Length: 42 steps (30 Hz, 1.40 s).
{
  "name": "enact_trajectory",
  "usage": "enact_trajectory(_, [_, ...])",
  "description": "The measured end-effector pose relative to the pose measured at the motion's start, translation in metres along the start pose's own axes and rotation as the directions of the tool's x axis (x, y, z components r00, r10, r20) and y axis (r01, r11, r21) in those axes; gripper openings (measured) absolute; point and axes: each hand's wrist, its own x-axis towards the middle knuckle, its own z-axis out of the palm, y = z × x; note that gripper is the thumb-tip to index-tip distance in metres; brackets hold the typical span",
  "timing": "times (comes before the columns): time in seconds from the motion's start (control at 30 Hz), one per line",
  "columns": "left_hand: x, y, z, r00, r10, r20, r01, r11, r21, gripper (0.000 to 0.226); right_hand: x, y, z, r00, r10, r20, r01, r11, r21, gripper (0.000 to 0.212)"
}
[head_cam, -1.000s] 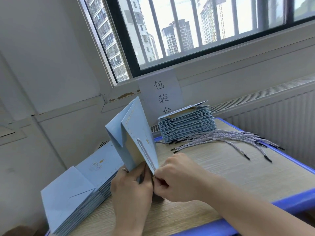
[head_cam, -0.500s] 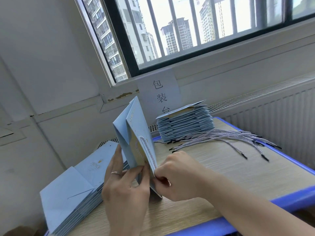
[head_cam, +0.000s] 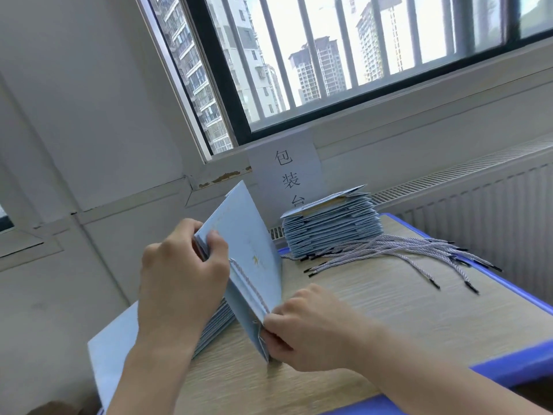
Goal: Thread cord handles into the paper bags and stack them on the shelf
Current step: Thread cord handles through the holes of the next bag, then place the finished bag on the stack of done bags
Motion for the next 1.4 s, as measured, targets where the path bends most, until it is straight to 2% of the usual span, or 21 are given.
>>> enact_trajectory(0.07, [0.000,-0.008,-0.005,0.999,-0.031,-0.008,0.031,0.999,-0.012,0.036,-0.001,0.002,0.004,0.999,-0.017,-0.037,0.018,1.000,0.015,0.039])
enact_trajectory(0.13, [-0.003,-0.013,-0.014,0.994,-0.097,-0.053,0.094,0.994,-0.059,0.042,-0.001,0.003,0.004,0.998,0.027,-0.051,-0.025,0.999,0.040,0.041])
enact_trajectory(0.2, [-0.007,-0.020,-0.026,0.973,-0.198,-0.117,0.179,0.972,-0.153,0.039,0.003,0.003,-0.004,0.989,0.140,-0.053,-0.133,0.983,0.125,0.042])
enact_trajectory(0.27, [-0.011,-0.026,-0.035,0.931,-0.321,-0.172,0.266,0.922,-0.280,0.032,0.005,0.004,-0.007,0.956,0.292,0.024,-0.285,0.906,0.315,0.037])
enact_trajectory(0.3, [-0.014,-0.031,-0.037,0.906,-0.380,-0.188,0.302,0.890,-0.342,0.031,0.007,0.003,-0.009,0.932,0.356,0.072,-0.347,0.816,0.461,0.032])
enact_trajectory(0.37, [-0.019,-0.038,-0.037,0.864,-0.472,-0.177,0.359,0.823,-0.440,0.031,0.009,0.003,-0.012,0.878,0.460,0.132,-0.394,0.538,0.745,0.021])
enact_trajectory(0.4, [-0.023,-0.041,-0.035,0.851,-0.501,-0.155,0.378,0.791,-0.481,0.032,0.009,0.005,-0.013,0.856,0.494,0.153,-0.387,0.416,0.823,0.017])
enact_trajectory(0.53, [-0.035,-0.048,-0.021,0.829,-0.557,-0.040,0.425,0.675,-0.603,0.018,0.010,0.012,-0.025,0.748,0.623,0.229,-0.354,0.082,0.931,0.009])
enact_trajectory(0.6, [-0.039,-0.048,-0.012,0.840,-0.542,0.001,0.427,0.660,-0.618,0.034,0.010,0.018,-0.032,0.666,0.706,0.241,-0.298,-0.044,0.953,0.013])
enact_trajectory(0.67, [-0.039,-0.045,-0.002,0.873,-0.486,0.042,0.403,0.668,-0.625,0.044,0.010,0.030,-0.036,0.588,0.780,0.213,-0.309,-0.027,0.951,0.017])
enact_trajectory(0.77, [-0.025,-0.038,0.021,0.905,-0.419,0.079,0.372,0.686,-0.626,0.040,0.012,0.058,-0.046,0.511,0.847,0.149,-0.352,0.048,0.935,0.016])
enact_trajectory(0.87, [0.006,-0.025,0.046,0.923,-0.367,0.114,0.352,0.689,-0.634,0.018,0.021,0.097,-0.064,0.476,0.876,0.082,-0.457,0.167,0.874,0.014])
enact_trajectory(0.9, [0.019,-0.021,0.057,0.927,-0.352,0.128,0.350,0.695,-0.628,0.021,0.025,0.112,-0.071,0.465,0.883,0.065,-0.495,0.198,0.846,0.013])
enact_trajectory(0.97, [0.045,-0.015,0.082,0.929,-0.322,0.185,0.367,0.723,-0.585,0.039,0.034,0.146,-0.082,0.445,0.895,0.033,-0.568,0.254,0.783,0.012])
enact_trajectory(1.03, [0.067,-0.009,0.110,0.920,-0.309,0.241,0.392,0.743,-0.542,0.042,0.042,0.177,-0.091,0.427,0.904,0.006,-0.648,0.302,0.699,0.020])
enact_trajectory(1.1, [0.084,-0.005,0.142,0.909,-0.311,0.276,0.413,0.755,-0.509,0.042,0.048,0.206,-0.093,0.405,0.914,0.012,-0.711,0.307,0.633,0.031])
enact_trajectory(1.27, [0.096,-0.006,0.209,0.858,-0.343,0.382,0.479,0.804,-0.353,0.048,0.048,0.255,-0.068,0.373,0.923,0.098,-0.847,0.295,0.442,0.039])
enact_trajectory(1.4, [0.077,-0.017,0.238,0.843,-0.360,0.400,0.453,0.876,-0.167,0.038,0.030,0.264,-0.039,0.346,0.925,0.155,-0.908,0.290,0.302,0.026])
